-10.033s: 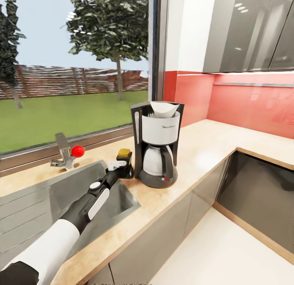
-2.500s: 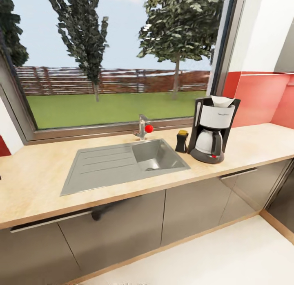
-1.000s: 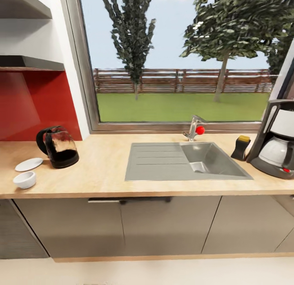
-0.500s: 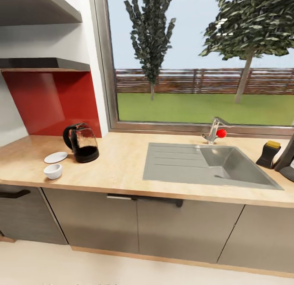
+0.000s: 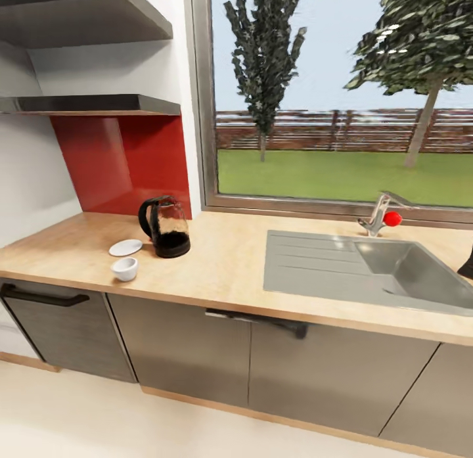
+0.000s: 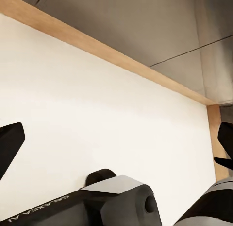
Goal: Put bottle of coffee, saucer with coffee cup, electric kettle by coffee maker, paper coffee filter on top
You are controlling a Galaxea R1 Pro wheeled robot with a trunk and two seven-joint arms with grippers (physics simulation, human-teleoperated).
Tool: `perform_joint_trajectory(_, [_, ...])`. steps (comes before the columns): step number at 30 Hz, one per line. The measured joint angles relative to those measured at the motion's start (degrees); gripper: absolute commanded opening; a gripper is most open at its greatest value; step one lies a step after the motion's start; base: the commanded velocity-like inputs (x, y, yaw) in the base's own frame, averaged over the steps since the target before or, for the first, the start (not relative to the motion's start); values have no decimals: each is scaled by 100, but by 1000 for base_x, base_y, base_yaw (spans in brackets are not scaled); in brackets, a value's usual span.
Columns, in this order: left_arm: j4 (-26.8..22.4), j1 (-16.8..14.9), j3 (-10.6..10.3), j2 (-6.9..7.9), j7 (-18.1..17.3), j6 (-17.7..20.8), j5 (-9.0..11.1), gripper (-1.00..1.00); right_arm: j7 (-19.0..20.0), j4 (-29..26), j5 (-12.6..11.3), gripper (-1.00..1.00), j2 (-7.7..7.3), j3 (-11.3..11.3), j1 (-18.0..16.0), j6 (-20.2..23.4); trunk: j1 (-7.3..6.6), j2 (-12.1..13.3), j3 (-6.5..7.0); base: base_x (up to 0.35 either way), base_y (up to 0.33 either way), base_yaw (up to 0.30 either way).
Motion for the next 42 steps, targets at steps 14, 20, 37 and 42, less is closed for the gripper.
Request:
perform_joint_trajectory(14, [-3, 2, 0, 0, 1, 0, 0, 100, -6, 2, 0, 100, 0, -1, -1, -6, 1, 0, 0, 32, 118, 230])
perform_joint_trajectory(20, [-2, 2, 0, 0, 1, 0, 0, 100, -6, 3, 0, 100, 0, -1, -1, -6, 0, 0, 0, 19, 41, 264])
perform_joint_trajectory(37, [0, 0, 4, 0, 0, 0, 0, 100, 1, 13, 0, 100, -3, -7, 0, 0, -1, 0, 0, 161, 249, 43])
perform_joint_trajectory(42, [0, 0, 8, 0, 0, 0, 0, 100, 9, 113, 3, 100, -8, -6, 1, 3, 0, 0, 0, 41, 302, 0])
